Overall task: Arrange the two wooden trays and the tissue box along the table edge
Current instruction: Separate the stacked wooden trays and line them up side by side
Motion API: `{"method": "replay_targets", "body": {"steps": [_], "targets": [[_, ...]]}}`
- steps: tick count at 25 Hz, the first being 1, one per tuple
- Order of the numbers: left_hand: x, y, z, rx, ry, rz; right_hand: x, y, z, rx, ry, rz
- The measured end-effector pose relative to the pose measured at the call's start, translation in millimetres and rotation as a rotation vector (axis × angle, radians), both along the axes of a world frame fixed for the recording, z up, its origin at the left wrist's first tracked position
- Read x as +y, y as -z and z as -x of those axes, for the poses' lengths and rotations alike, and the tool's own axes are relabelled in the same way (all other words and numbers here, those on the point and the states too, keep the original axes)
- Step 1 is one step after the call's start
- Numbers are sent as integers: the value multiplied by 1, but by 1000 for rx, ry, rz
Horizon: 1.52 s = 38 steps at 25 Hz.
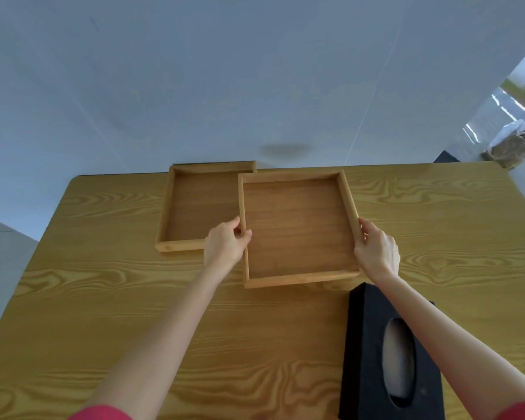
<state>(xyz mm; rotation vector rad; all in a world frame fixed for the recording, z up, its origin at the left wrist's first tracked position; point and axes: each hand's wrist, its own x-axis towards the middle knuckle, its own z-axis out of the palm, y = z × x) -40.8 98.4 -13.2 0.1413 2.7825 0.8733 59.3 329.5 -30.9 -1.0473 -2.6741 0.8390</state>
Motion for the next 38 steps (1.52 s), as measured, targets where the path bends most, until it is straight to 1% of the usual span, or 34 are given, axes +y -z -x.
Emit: {"method": "replay_targets", "body": {"steps": [4,8,11,19,22,27,29,32,33,35,36,38], "targets": [[27,10,28,-33,38,18,23,9,19,-37,41,15],[43,24,42,-5,73,28,42,15,37,-47,74,20],[52,34,53,-19,54,29,50,21,50,-61,88,22],[56,57,67,1,81,85,54,41,63,-104,98,45],[57,62,68,7,81,74,54,48,63,-86,92,72],[59,64,67,57,122,120,56,53,62,-53,63,137],[58,63,66,73,166,139,56,52,61,-120,-8,122],[49,61,61,72,252,110,44,47,53,-299,-199,-7],[44,60,58,70,273,90,37,45,50,-307,-256,-54],[29,60,50,82,296,68,20,43,45,-261,-381,-117],[20,61,45,90,297,79,10,43,43,-248,-451,-114],[1,65,38,92,291,159,-8,44,40,-277,-574,-60]]}}
